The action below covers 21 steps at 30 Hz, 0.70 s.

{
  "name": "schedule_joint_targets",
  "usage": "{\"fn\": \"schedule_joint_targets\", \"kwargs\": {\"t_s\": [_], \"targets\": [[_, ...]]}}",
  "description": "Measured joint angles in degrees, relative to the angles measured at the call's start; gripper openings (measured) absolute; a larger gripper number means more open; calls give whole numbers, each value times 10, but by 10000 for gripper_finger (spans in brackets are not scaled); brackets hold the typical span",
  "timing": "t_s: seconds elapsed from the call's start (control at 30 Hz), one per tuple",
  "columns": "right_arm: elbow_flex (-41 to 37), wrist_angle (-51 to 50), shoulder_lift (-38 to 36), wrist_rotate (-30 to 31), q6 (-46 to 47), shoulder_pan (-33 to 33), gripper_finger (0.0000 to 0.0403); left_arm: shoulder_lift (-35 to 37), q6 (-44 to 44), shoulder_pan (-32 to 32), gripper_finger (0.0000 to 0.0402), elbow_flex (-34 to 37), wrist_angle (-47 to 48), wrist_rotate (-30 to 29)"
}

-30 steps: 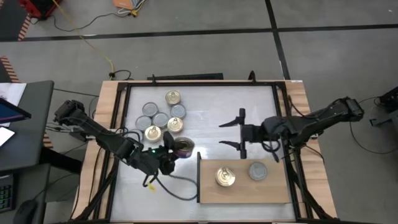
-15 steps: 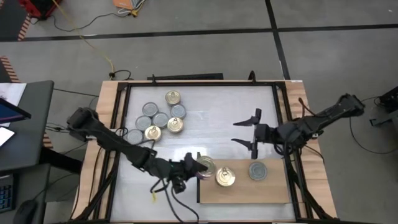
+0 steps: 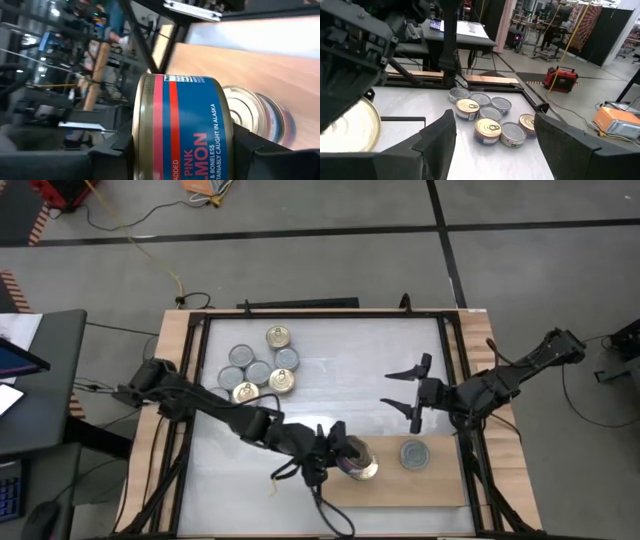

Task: Stack canned seafood by type on shelf
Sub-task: Stack the blue pink tuna can on top of the blue pink tuna can on the shelf

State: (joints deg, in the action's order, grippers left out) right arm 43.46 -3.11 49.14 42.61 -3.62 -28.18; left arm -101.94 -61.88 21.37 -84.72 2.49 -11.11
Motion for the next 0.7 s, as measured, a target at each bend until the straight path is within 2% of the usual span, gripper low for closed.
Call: {"fn": "schedule_joint_targets", "kwargs": {"t_s": [0.2,0.5,0.7], "targets": [[0,-3,0,0,2,0,295,-22,19,-19,178,-44,67,65],[0,-12,3,0,6,6,295,-32,5,-20,178,-83,99,63],[0,-12,4,0,6,6,295,-32,-2,-20,178,-115,153,64]]}}
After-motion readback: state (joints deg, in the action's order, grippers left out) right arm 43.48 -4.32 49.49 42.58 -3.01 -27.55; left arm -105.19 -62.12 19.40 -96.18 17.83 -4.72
